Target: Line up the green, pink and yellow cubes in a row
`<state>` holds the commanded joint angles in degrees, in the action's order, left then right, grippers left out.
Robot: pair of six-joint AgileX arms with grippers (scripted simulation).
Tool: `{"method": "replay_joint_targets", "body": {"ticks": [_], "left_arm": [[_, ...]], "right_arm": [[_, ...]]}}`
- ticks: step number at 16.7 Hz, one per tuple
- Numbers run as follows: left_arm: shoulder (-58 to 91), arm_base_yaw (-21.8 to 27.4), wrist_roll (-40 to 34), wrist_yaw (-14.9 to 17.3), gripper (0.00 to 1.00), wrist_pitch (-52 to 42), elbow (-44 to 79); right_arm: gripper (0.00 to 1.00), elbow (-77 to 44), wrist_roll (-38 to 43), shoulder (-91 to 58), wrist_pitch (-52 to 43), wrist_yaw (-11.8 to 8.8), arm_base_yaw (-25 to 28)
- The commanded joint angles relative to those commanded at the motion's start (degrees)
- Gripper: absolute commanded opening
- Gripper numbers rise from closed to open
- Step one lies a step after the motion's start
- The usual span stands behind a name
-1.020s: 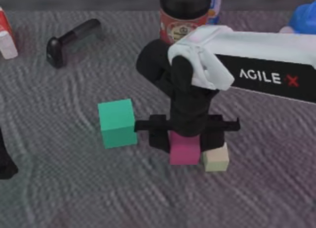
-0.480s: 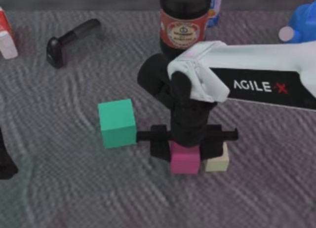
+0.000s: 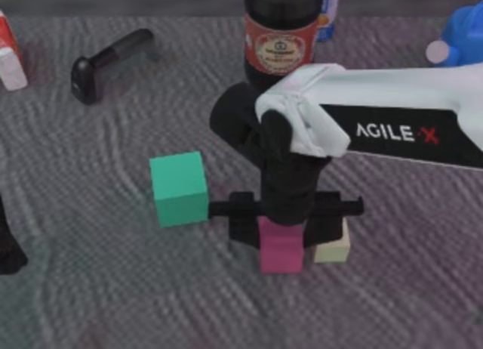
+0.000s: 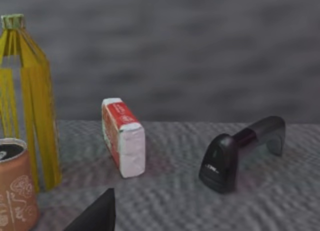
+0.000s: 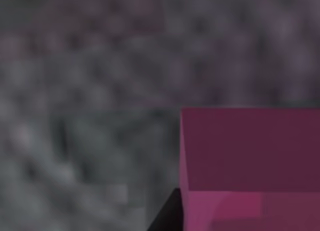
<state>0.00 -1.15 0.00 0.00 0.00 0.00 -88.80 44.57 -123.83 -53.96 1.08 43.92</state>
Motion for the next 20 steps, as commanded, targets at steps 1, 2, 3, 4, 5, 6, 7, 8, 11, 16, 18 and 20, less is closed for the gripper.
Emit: {"method": "replay_joint_targets", "body": {"ticks": [1, 2, 3, 4, 5, 6, 7, 8, 11, 16, 18, 20], "left_arm": [[0.00, 0.00, 0.00, 0.00, 1.00, 0.00, 0.00], [0.00, 0.00, 0.00, 0.00, 1.00, 0.00, 0.00], [0.00, 0.00, 0.00, 0.00, 1.00, 0.00, 0.00], [0.00, 0.00, 0.00, 0.00, 1.00, 0.00, 0.00], [0.00, 0.00, 0.00, 0.00, 1.00, 0.00, 0.00], [0.00, 0.00, 0.00, 0.00, 1.00, 0.00, 0.00], [0.00, 0.00, 0.00, 0.00, 1.00, 0.00, 0.00], [0.00, 0.00, 0.00, 0.00, 1.00, 0.00, 0.00], [0.00, 0.00, 0.00, 0.00, 1.00, 0.00, 0.00], [0.00, 0.00, 0.00, 0.00, 1.00, 0.00, 0.00], [0.00, 0.00, 0.00, 0.00, 1.00, 0.00, 0.00], [0.00, 0.00, 0.00, 0.00, 1.00, 0.00, 0.00]], "right_arm": [[0.83, 0.00, 0.00, 0.00, 0.00, 0.00, 0.00], [0.90, 0.00, 0.00, 0.00, 0.00, 0.00, 0.00], [0.98, 0.00, 0.00, 0.00, 0.00, 0.00, 0.00], [1.00, 0.00, 0.00, 0.00, 0.00, 0.00, 0.00], [1.00, 0.00, 0.00, 0.00, 0.00, 0.00, 0.00], [1.00, 0.00, 0.00, 0.00, 0.00, 0.00, 0.00], [1.00, 0.00, 0.00, 0.00, 0.00, 0.00, 0.00], [1.00, 0.00, 0.00, 0.00, 0.00, 0.00, 0.00], [1.00, 0.00, 0.00, 0.00, 0.00, 0.00, 0.00], [1.00, -3.29, 0.36, 1.12, -4.41, -0.03, -0.07], [1.00, -6.40, 0.31, 2.48, -9.40, -0.03, 0.18], [1.00, -8.95, 0.13, 3.70, -12.93, -0.03, 0.47]]}}
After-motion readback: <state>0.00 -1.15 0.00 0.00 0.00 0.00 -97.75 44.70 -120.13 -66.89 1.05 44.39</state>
